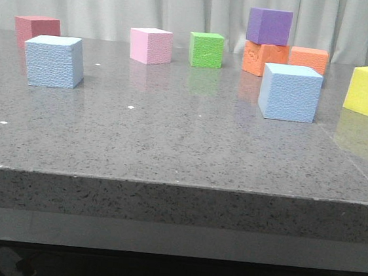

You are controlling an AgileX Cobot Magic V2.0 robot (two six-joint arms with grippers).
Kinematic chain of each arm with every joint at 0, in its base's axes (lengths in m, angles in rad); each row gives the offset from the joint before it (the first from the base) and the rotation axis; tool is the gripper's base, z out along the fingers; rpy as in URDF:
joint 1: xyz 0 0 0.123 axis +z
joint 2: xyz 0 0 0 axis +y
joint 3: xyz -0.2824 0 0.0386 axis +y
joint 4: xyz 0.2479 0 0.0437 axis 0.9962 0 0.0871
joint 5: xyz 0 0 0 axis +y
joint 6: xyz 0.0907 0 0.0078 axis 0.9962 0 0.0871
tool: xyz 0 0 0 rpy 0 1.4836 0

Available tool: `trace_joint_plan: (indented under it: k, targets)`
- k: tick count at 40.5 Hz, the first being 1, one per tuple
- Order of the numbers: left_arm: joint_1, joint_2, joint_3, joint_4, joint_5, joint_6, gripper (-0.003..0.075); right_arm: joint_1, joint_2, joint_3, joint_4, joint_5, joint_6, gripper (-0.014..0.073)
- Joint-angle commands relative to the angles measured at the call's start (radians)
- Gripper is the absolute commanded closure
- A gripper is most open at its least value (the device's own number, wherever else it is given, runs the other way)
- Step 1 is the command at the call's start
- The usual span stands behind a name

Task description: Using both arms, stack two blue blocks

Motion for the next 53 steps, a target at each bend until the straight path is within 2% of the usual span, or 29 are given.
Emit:
trace_joint_plan:
  k: [1, 26, 36, 44, 53]
  targets:
    - [0.003, -0.018, 0.002, -0.002, -0.082, -0.007, 0.0741, -0.008, -0.017, -0.006, -0.003, -0.091, -0.005, 0.0722]
    - [0.003, -0.018, 0.002, -0.002, -0.082, -0.007, 0.0741, 0.0, -0.017, -0.006, -0.003, -0.091, -0.005, 0.0722]
    - [0.003, -0.018, -0.011, -0.002, -0.138, -0.007, 0.0741, 0.0, -0.017, -0.009, -0.003, -0.109, -0.005, 0.0722]
    - [0.003, -0.014, -0.184, -0.036, -0.088, -0.007, 0.0741, 0.0, -0.017, -0.163, 0.013, -0.021, 0.008, 0.0722]
    - [0.003, 0.09, -0.507, -0.036, 0.171, -0.007, 0.0741, 0.0, 0.087, -0.442, -0.012, 0.194, 0.007, 0.0722]
